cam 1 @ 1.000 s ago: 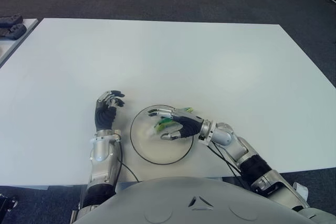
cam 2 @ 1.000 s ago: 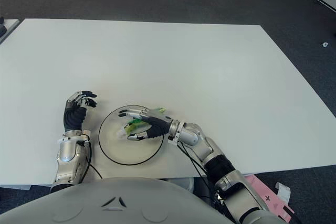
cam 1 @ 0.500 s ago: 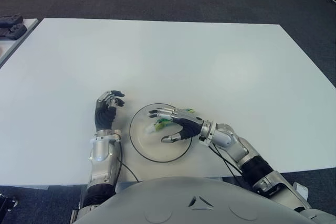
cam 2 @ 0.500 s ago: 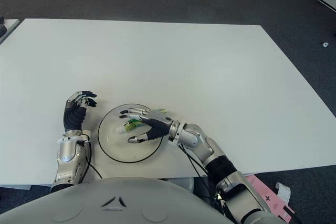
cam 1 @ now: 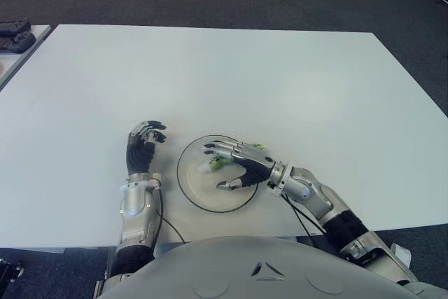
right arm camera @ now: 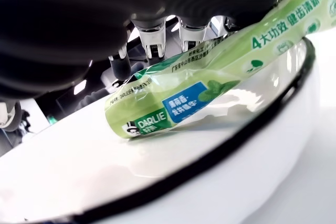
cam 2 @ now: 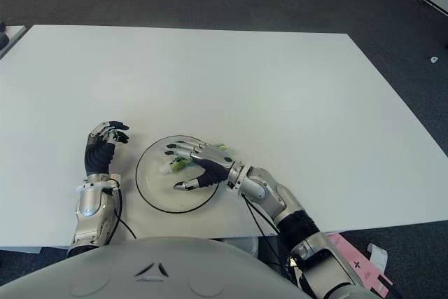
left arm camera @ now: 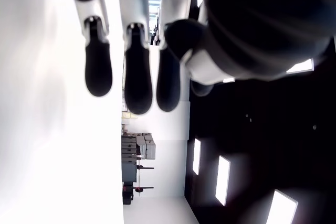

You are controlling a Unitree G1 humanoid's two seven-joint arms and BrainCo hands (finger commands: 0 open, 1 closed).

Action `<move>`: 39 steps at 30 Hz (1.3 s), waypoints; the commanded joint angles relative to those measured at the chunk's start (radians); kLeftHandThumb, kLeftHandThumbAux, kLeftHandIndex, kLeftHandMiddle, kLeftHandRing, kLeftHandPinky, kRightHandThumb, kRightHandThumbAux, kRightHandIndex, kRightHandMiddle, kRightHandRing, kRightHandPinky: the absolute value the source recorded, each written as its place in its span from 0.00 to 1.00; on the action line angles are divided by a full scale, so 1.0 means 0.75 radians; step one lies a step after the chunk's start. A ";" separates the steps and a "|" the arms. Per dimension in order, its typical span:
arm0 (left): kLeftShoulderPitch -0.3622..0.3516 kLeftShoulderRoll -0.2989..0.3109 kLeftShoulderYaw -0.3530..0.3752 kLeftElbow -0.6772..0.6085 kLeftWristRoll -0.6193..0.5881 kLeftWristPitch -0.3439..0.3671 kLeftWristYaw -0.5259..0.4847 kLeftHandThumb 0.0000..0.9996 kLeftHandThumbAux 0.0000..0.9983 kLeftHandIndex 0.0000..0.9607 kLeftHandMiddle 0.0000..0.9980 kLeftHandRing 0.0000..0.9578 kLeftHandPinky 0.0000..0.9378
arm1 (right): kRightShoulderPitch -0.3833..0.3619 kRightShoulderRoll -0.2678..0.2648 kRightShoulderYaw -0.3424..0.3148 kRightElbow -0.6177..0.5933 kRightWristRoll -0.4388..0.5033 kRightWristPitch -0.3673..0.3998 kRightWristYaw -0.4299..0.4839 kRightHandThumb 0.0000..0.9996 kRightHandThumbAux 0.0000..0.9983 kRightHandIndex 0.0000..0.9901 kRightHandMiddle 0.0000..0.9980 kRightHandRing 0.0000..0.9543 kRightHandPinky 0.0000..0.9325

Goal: Put the toothpaste on the table into the plate.

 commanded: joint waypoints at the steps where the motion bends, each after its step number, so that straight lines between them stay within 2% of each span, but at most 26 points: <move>1: 0.065 -0.022 -0.008 0.122 0.003 0.054 0.009 0.84 0.68 0.45 0.47 0.60 0.60 | 0.012 -0.023 -0.029 -0.023 -0.035 0.062 -0.010 0.20 0.33 0.00 0.00 0.00 0.00; 6: 0.067 -0.026 -0.009 0.121 0.018 0.053 0.023 0.84 0.68 0.45 0.47 0.61 0.61 | 0.018 -0.020 -0.046 -0.061 -0.035 0.099 -0.006 0.15 0.41 0.00 0.00 0.00 0.00; 10: 0.069 -0.031 -0.009 0.120 0.032 0.049 0.038 0.84 0.68 0.45 0.47 0.61 0.61 | 0.025 -0.016 -0.073 -0.093 0.038 0.144 0.038 0.12 0.45 0.00 0.00 0.00 0.00; 13: 0.070 -0.029 -0.010 0.119 0.033 0.057 0.040 0.84 0.68 0.45 0.47 0.61 0.61 | 0.033 -0.022 -0.107 -0.125 0.163 0.188 0.112 0.11 0.48 0.00 0.00 0.00 0.00; 14: 0.070 -0.029 -0.010 0.117 0.032 0.062 0.039 0.84 0.68 0.45 0.47 0.61 0.61 | 0.039 -0.016 -0.126 -0.135 0.253 0.202 0.146 0.11 0.48 0.00 0.00 0.00 0.00; 16: 0.069 -0.029 -0.011 0.117 0.030 0.067 0.039 0.84 0.68 0.45 0.47 0.61 0.61 | 0.044 -0.007 -0.149 -0.145 0.356 0.219 0.189 0.10 0.50 0.00 0.00 0.00 0.00; 20: 0.066 -0.030 -0.010 0.119 0.023 0.070 0.035 0.84 0.68 0.45 0.48 0.61 0.60 | 0.035 0.035 -0.229 -0.214 0.726 0.334 0.333 0.07 0.54 0.00 0.00 0.00 0.02; 21: 0.066 -0.030 -0.009 0.119 0.021 0.070 0.034 0.84 0.68 0.44 0.48 0.61 0.60 | 0.034 0.045 -0.240 -0.226 0.779 0.353 0.351 0.07 0.56 0.00 0.00 0.00 0.05; 28: 0.064 -0.031 -0.007 0.118 0.010 0.072 0.027 0.84 0.68 0.44 0.48 0.61 0.59 | 0.066 0.123 -0.290 -0.275 1.033 0.444 0.419 0.10 0.64 0.00 0.00 0.00 0.11; 30: 0.062 -0.032 -0.006 0.119 0.004 0.074 0.022 0.84 0.68 0.44 0.48 0.61 0.60 | 0.088 0.162 -0.313 -0.300 1.169 0.525 0.450 0.14 0.65 0.01 0.00 0.00 0.11; 32: 0.061 -0.032 -0.005 0.121 0.001 0.074 0.021 0.84 0.68 0.44 0.48 0.61 0.60 | 0.104 0.189 -0.334 -0.317 1.247 0.568 0.465 0.18 0.65 0.03 0.00 0.00 0.11; 39: 0.054 -0.029 -0.003 0.130 0.000 0.074 0.023 0.84 0.68 0.44 0.48 0.60 0.59 | 0.142 0.258 -0.414 -0.349 1.339 0.603 0.470 0.28 0.63 0.09 0.03 0.03 0.11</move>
